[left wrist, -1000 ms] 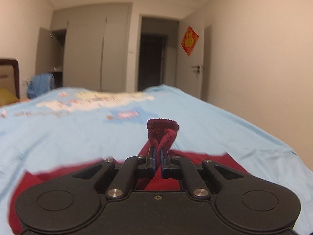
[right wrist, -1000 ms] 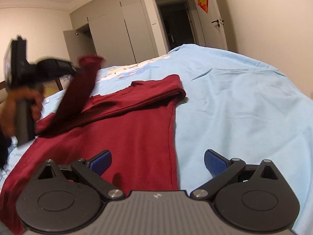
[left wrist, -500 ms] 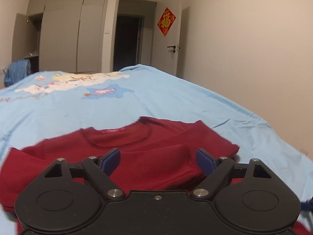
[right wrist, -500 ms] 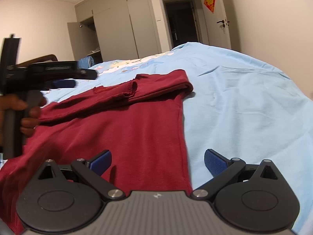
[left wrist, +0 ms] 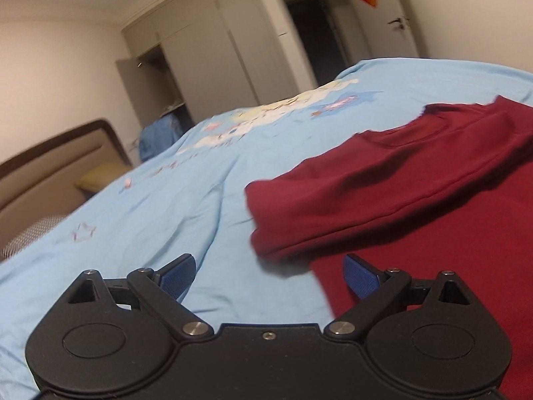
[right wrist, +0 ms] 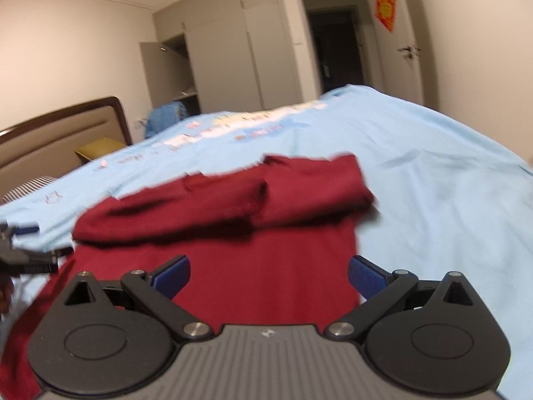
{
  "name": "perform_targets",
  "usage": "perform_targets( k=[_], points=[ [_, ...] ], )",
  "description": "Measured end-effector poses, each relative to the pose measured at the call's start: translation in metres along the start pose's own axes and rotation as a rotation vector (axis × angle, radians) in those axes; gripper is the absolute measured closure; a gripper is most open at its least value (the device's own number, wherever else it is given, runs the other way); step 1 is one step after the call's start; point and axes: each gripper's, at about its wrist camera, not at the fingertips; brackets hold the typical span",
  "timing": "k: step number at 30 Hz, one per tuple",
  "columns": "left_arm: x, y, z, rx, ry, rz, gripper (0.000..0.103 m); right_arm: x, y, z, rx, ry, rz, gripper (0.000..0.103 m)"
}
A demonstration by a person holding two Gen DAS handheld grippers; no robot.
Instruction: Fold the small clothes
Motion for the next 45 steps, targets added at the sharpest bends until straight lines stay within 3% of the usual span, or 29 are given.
perform_targets(
  k=[3, 5, 9, 10, 12, 13, 16, 20, 24, 29, 33, 35, 38, 42, 45],
  points=[
    [0.015, -0.001, -0.014, 0.019, 0.005, 0.062, 0.008, 0.008, -0.027, -0.029, -0.001, -0.049, 0.033, 0.004],
    [0.020, -0.004, -0.022, 0.026, 0.013, 0.083, 0.008, 0.015, -0.042, -0.052, 0.026, -0.062, 0.047, 0.015],
    [0.019, -0.008, -0.033, 0.026, 0.040, 0.090, 0.008, 0.029, -0.062, -0.102, 0.114, -0.027, 0.096, 0.024],
    [0.018, -0.008, -0.034, 0.027, 0.044, 0.088, 0.008, 0.031, -0.064, -0.113, 0.137, -0.020, 0.102, 0.030],
    [0.019, -0.007, -0.036, 0.025, 0.055, 0.086, 0.008, 0.034, -0.067, -0.127, 0.173, -0.002, 0.102, 0.052],
    [0.016, -0.008, -0.038, 0.022, 0.063, 0.086, 0.008, 0.035, -0.069, -0.130, 0.176, -0.005, 0.104, 0.074],
    [0.017, -0.006, -0.037, 0.007, 0.086, 0.080, 0.008, 0.041, -0.081, -0.124, 0.146, -0.046, 0.103, 0.087],
    [0.005, -0.012, -0.039, -0.010, 0.074, 0.029, 0.008, 0.051, -0.115, -0.098, 0.046, -0.145, 0.074, 0.088],
    [-0.014, -0.027, -0.053, 0.027, -0.011, -0.033, 0.010, 0.060, -0.154, -0.069, -0.080, -0.221, 0.049, 0.088],
    [-0.015, -0.042, -0.062, 0.040, -0.030, 0.006, 0.026, 0.057, -0.178, -0.060, -0.123, -0.226, 0.038, 0.088],
    [-0.015, -0.039, -0.055, 0.018, -0.032, -0.022, 0.052, 0.041, -0.168, -0.068, -0.082, -0.188, 0.013, 0.088],
    [-0.014, -0.035, -0.056, 0.043, -0.037, -0.035, 0.058, 0.031, -0.155, -0.076, -0.045, -0.155, -0.004, 0.088],
    [-0.004, -0.031, -0.065, 0.121, 0.003, 0.018, 0.075, 0.017, -0.127, -0.092, 0.044, -0.116, -0.036, 0.088],
    [0.020, -0.030, -0.068, 0.162, 0.069, 0.139, 0.076, 0.004, -0.091, -0.116, 0.166, -0.067, -0.055, 0.087],
    [0.026, -0.028, -0.061, 0.173, 0.086, 0.159, 0.070, -0.002, -0.074, -0.119, 0.203, -0.036, -0.071, 0.076]
  ],
)
Point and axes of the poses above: each gripper's, at about its wrist camera, not at the fingertips, and z roughly against the way its jaws point, x to its left, y to its underside, and after that the axes turned 8 degrees about x, right-handed
